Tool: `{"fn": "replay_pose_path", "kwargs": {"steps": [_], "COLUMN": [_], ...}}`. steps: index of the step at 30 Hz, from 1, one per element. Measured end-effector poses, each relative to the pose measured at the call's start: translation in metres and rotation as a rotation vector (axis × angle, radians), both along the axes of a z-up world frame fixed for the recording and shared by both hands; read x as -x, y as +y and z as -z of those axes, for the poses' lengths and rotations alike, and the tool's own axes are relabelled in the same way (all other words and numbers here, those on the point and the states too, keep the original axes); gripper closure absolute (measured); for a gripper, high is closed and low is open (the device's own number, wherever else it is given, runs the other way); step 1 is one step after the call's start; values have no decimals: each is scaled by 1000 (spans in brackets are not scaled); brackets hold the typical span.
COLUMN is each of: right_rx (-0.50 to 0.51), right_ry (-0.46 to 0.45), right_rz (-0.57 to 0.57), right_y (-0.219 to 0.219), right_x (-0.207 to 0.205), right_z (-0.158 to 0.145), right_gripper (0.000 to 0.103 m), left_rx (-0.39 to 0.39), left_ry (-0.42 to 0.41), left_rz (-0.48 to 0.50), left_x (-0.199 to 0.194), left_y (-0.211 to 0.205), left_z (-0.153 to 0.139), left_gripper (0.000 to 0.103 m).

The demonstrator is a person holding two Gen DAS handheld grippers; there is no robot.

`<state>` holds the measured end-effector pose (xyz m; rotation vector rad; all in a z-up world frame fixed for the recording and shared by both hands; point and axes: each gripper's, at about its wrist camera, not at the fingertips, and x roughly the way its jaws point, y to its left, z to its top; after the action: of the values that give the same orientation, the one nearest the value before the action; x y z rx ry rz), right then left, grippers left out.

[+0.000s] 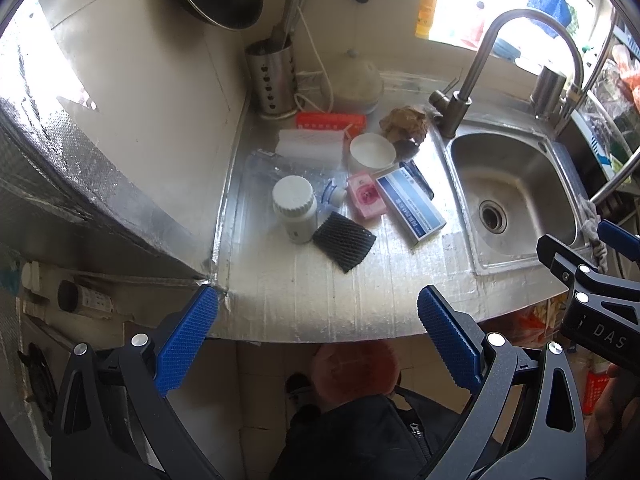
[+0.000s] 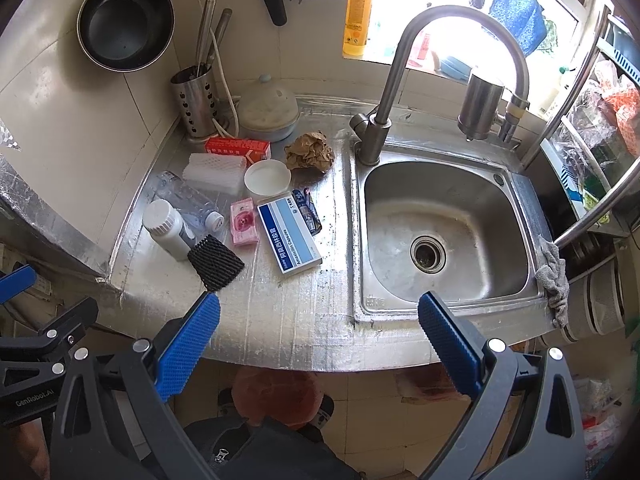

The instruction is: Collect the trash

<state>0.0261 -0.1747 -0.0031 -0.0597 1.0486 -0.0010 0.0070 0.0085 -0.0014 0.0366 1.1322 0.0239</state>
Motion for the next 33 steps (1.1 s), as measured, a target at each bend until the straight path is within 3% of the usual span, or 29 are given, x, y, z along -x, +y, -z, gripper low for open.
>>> {"fn": "replay_pose_path", "kwargs": {"steps": [12, 25, 33], "right_rx": [-6, 0, -14], "right_ry": [4, -5, -14], "right_rz": [1, -17, -36], "right_y": [-2, -3, -2], "right_x": [0, 1, 1], "right_z": [1, 2, 5], "right_gripper": [5, 5, 5], "left_rx": [35, 163, 142], "left_ry": [2, 9, 20], "left_rz": [19, 62, 106], "left_x": [-6, -6, -5], "left_y": [-2, 1, -3], "left_z": [1, 5, 15], "left_gripper": [6, 6, 6]}}
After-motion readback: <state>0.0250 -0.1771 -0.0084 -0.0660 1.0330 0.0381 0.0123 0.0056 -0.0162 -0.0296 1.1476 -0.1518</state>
